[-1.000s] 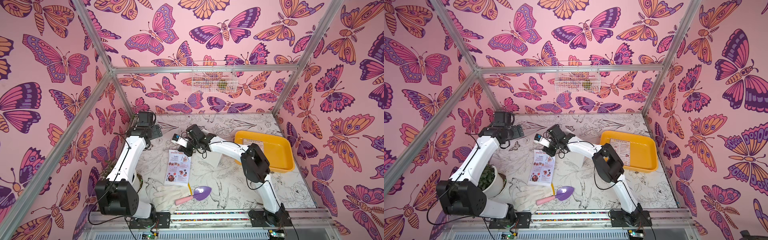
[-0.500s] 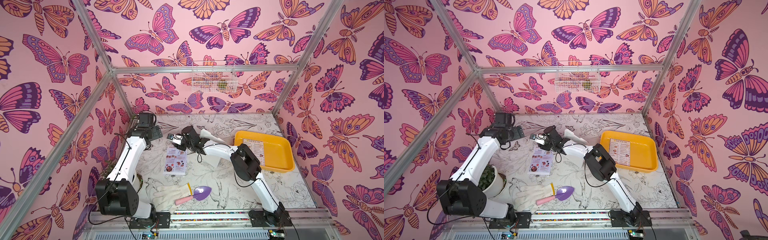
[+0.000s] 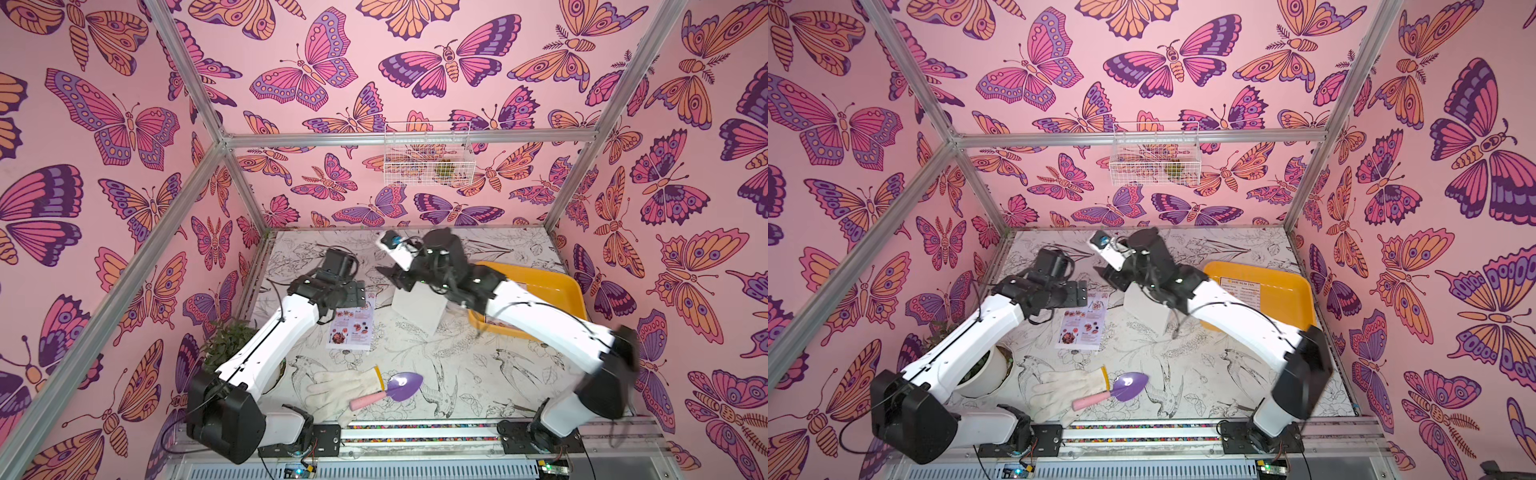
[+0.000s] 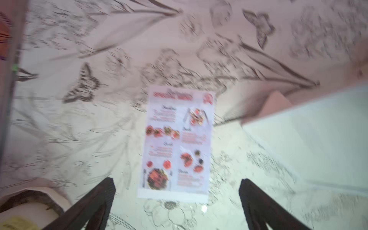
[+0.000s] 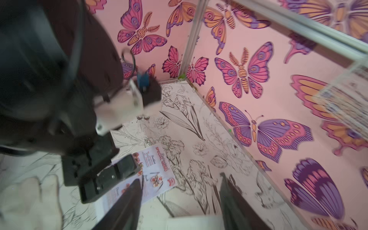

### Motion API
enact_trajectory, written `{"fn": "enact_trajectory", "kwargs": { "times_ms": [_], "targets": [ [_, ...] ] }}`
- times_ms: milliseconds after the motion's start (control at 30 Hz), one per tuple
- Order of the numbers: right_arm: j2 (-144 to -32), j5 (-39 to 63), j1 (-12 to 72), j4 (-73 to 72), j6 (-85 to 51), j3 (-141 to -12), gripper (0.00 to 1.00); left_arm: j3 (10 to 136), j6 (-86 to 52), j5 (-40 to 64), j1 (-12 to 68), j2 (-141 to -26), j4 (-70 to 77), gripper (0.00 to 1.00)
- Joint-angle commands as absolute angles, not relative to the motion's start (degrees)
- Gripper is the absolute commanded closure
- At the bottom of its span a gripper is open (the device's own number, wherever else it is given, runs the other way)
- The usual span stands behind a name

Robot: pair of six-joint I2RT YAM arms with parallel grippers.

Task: Replace the menus in the menu holders
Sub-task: Place the menu at the center of the board, then adjust the menu holder at the center of the board.

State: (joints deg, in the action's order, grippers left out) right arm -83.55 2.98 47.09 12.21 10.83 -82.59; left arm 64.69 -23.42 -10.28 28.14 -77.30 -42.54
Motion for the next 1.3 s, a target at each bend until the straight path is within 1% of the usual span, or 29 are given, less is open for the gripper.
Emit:
{"fn": "enact_trajectory", "kwargs": {
  "times_ms": [0,100,167,233,333,433,533,600,733,867,967,1133,1267],
  "targets": [
    [-76.5,-3.3,42.0,28.5,-7.9,-73.0,0.37,60.6,-28.1,-8.7,35.6,-78.1,-46.0,0.00],
    [-67.4,-5.5,35.1,31.1,-15.2,-62.7,0.36,59.2,-29.7,-7.2,44.1,-80.4,-44.3,0.00],
    [-64.2,-5.8,29.8,32.4,-17.6,-58.3,0.36,59.3,-29.8,-4.9,48.6,-82.8,-41.3,0.01],
    [-62.9,-6.3,24.3,32.8,-18.4,-55.0,0.36,60.7,-29.8,-3.0,51.6,-86.0,-38.0,0.04],
    [-62.4,-7.4,17.7,31.8,-19.3,-52.2,0.36,63.9,-30.3,-2.8,54.6,-91.3,-32.8,0.09],
    [-62.1,-9.7,14.1,31.7,-19.2,-51.1,0.36,67.8,-31.8,-4.5,55.9,-96.3,-30.3,0.18],
    [-62.0,-10.6,10.4,30.9,-19.2,-49.9,0.36,69.2,-33.3,-5.2,55.9,-99.4,-26.1,0.32],
    [-62.6,-9.0,8.0,29.6,-19.5,-49.1,0.36,70.9,-34.2,-6.5,55.9,-101.5,-26.0,0.36],
    [-64.9,-7.9,7.3,28.2,-18.8,-48.8,0.37,70.9,-36.1,-9.0,55.9,-102.2,-26.0,0.37],
    [-68.1,0.2,7.7,25.1,-17.5,-48.7,0.38,69.1,-36.3,-13.7,55.0,-100.5,-26.1,0.38],
    [-70.3,1.8,8.2,24.2,-17.9,-48.8,0.39,70.0,-34.3,-11.1,51.8,-101.1,-26.2,0.40],
    [-72.3,5.8,14.0,19.9,-17.0,-50.3,0.40,69.4,-33.5,-13.8,48.9,-99.4,-28.6,0.38],
    [-77.7,8.0,18.5,15.7,-19.1,-53.0,0.43,68.1,-29.9,-15.5,44.2,-98.6,-26.8,0.39]
  ]
}}
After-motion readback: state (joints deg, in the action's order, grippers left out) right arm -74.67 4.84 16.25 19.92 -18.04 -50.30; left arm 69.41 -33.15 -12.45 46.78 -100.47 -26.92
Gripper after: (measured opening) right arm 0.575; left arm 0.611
